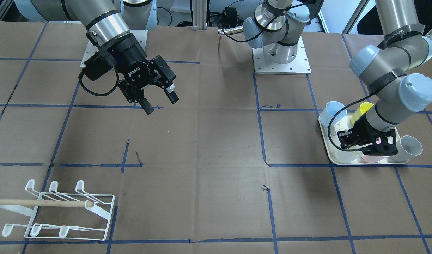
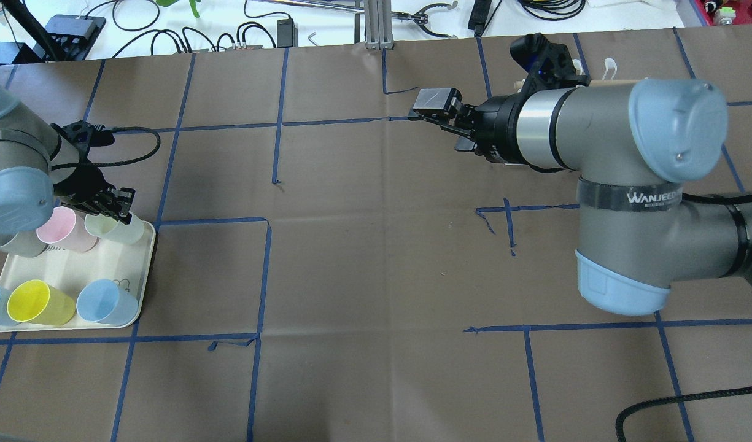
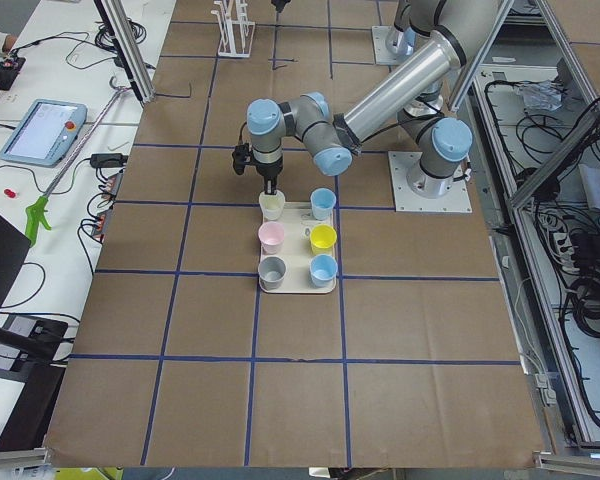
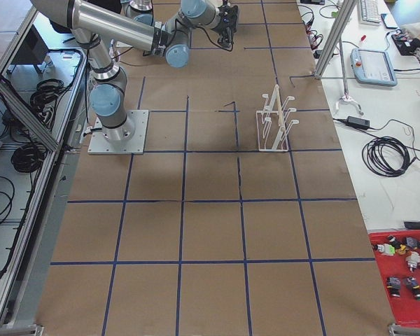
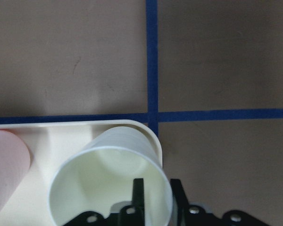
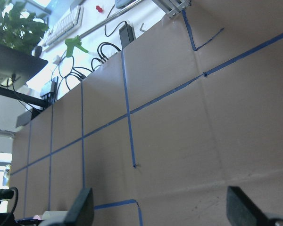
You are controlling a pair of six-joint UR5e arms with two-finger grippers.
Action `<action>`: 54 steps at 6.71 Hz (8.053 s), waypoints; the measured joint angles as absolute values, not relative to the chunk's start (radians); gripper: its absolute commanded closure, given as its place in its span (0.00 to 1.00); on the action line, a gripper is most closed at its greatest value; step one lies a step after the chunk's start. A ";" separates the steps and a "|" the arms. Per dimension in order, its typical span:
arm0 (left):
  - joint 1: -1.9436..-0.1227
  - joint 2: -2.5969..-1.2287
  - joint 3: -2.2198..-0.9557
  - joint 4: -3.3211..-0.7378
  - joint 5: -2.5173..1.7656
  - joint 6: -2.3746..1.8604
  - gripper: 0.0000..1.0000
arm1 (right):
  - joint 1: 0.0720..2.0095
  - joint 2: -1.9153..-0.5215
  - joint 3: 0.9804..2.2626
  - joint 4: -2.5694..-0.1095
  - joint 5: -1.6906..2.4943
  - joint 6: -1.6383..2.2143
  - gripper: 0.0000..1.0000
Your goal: Transfer IKEA cup to right arm and place on rack
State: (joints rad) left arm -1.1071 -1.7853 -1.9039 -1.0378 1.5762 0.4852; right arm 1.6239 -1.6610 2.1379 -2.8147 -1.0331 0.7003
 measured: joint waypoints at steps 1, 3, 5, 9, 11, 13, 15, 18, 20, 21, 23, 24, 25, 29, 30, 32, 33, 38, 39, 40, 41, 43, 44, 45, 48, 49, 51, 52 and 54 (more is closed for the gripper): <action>-1.108 -1.742 -1.858 -1.117 1.578 0.486 1.00 | 1.626 -1.665 2.190 -2.951 -1.027 0.860 0.00; -1.111 -1.710 -1.680 -1.336 1.579 0.483 1.00 | 1.630 -1.664 2.293 -3.219 -0.961 1.140 0.00; -1.134 -1.745 -1.501 -1.480 1.568 0.476 1.00 | 1.631 -1.657 2.370 -3.419 -0.924 1.289 0.00; -1.276 -1.749 -1.461 -1.490 1.240 0.438 1.00 | 1.631 -1.652 2.385 -3.535 -0.919 1.319 0.00; -1.290 -1.694 -1.494 -1.478 0.946 0.459 1.00 | 1.631 -1.650 2.386 -3.536 -0.922 1.320 0.00; -1.325 -1.609 -1.625 -1.320 0.735 0.483 1.00 | 1.631 -1.648 2.390 -3.524 -0.937 1.321 0.00; -1.368 -1.547 -1.843 -0.981 0.613 0.474 1.00 | 1.631 -1.649 2.391 -3.521 -0.970 1.430 0.00; -1.438 -1.544 -2.138 -0.385 0.533 0.355 1.00 | 1.633 -1.653 2.390 -3.522 -1.044 1.619 0.00; -1.478 -1.548 -2.229 -0.122 0.532 0.261 1.00 | 1.647 -1.647 2.387 -3.520 -1.049 1.634 0.00; -1.483 -1.550 -2.258 -0.057 0.529 0.253 1.00 | 1.657 -1.626 2.378 -3.519 -1.051 1.636 0.01; -1.485 -1.553 -2.308 0.028 0.528 0.255 1.00 | 1.710 -1.556 2.321 -3.516 -1.094 1.644 0.01; -1.485 -1.554 -2.318 0.047 0.528 0.258 1.00 | 1.734 -1.527 2.288 -3.513 -1.121 1.650 0.02; -1.485 -1.554 -2.322 0.055 0.528 0.259 1.00 | 1.750 -1.498 2.262 -3.512 -1.136 1.658 0.02; -1.485 -1.554 -2.325 0.058 0.528 0.256 1.00 | 1.813 -1.407 2.180 -3.511 -1.196 1.682 0.02; -1.485 -1.554 -2.325 0.058 0.528 0.251 1.00 | 1.825 -1.393 2.167 -3.511 -1.206 1.685 0.02; -1.485 -1.554 -2.325 0.058 0.528 0.244 1.00 | 1.850 -1.365 2.140 -3.511 -1.218 1.687 0.03; -1.485 -1.554 -2.325 0.058 0.528 0.242 1.00 | 1.860 -1.355 2.134 -3.511 -1.220 1.688 0.05; -1.485 -1.554 -2.324 0.058 0.528 0.235 1.00 | 1.873 -1.350 2.130 -3.511 -1.213 1.686 0.46; -1.485 -1.553 -2.324 0.058 0.528 0.231 0.96 | 1.873 -1.350 2.130 -3.512 -1.207 1.684 0.56; -1.485 -1.553 -2.323 0.058 0.528 0.225 0.90 | 1.873 -1.350 2.129 -3.512 -1.205 1.683 0.61; -1.485 -1.552 -2.322 0.058 0.528 0.219 0.65 | 1.873 -1.350 2.129 -3.513 -1.204 1.683 0.61; -1.485 -1.551 -2.316 0.059 0.534 0.176 0.02 | 1.874 -1.350 2.131 -3.513 -1.203 1.683 0.66; -1.485 -1.551 -2.314 0.059 0.537 0.146 0.01 | 1.873 -1.350 2.131 -3.513 -1.203 1.683 0.68; -1.485 -1.550 -2.313 0.059 0.538 0.122 0.01 | 1.873 -1.349 2.130 -3.514 -1.203 1.683 0.70; -1.450 -1.528 -2.315 0.057 0.563 0.095 0.01 | 1.849 -1.322 2.099 -3.524 -1.214 1.671 0.76; -1.403 -1.518 -2.316 0.056 0.595 0.079 0.01 | 1.818 -1.309 2.084 -3.526 -1.216 1.629 0.83; -1.305 -1.498 -2.307 0.029 0.638 0.052 0.01 | 1.728 -1.296 2.049 -3.526 -1.218 1.420 0.86; -1.288 -1.500 -2.277 -0.022 0.717 0.038 0.01 | 1.682 -1.285 2.030 -3.525 -1.238 1.279 0.90; -1.303 -1.505 -2.142 -0.252 0.940 -0.004 0.01 | 1.611 -1.236 1.978 -3.525 -1.333 0.904 0.90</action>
